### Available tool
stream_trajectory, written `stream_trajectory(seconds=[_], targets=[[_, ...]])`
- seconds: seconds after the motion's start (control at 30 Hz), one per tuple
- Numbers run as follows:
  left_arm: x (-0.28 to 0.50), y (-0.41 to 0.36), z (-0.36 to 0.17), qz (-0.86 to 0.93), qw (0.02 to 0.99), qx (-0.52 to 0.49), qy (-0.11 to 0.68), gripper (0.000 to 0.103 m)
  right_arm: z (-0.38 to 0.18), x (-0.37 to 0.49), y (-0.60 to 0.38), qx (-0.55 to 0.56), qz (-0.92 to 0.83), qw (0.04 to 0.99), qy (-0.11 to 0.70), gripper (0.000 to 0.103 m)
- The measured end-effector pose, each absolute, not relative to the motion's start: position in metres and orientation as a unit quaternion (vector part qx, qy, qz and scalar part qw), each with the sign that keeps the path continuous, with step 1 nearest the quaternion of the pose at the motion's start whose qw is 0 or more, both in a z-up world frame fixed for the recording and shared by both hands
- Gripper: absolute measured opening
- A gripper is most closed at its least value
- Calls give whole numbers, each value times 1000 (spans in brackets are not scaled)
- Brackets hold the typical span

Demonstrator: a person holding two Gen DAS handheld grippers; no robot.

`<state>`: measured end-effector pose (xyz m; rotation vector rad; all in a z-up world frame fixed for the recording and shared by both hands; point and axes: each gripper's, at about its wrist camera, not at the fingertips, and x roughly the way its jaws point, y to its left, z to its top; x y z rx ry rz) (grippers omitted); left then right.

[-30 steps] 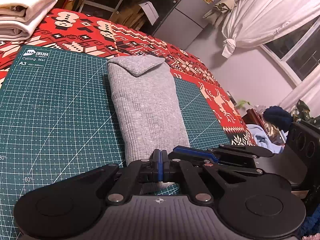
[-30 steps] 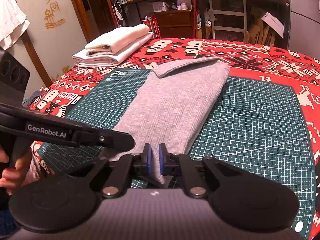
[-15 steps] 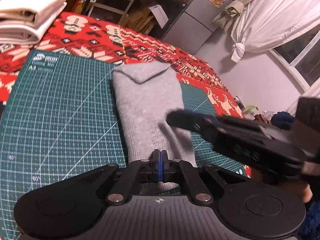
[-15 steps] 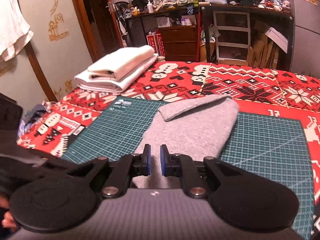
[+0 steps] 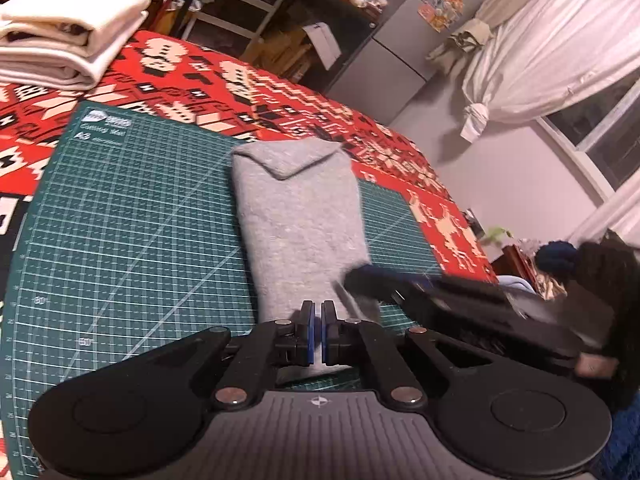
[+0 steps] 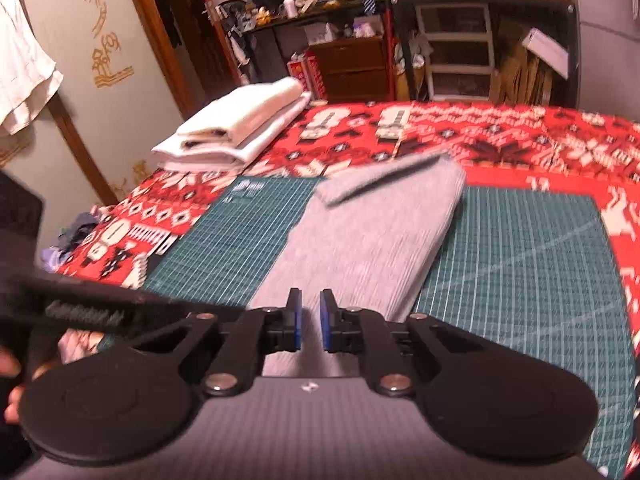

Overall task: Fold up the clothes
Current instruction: 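Pinch the folded strip's end with both grippers and press it flat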

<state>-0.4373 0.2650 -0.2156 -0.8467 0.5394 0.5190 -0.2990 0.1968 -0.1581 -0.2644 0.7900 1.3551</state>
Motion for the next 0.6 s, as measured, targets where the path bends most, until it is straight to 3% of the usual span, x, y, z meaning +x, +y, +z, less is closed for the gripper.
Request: stream_trajectory(seconds=[0.2, 0.6], targets=[[-436, 266, -218, 251, 842, -394, 270, 3, -178, -298, 190, -128, 596, 699, 374, 9], [-446, 253, -209, 251, 832, -387, 307, 3, -163, -301, 160, -130, 594, 691, 391, 11]])
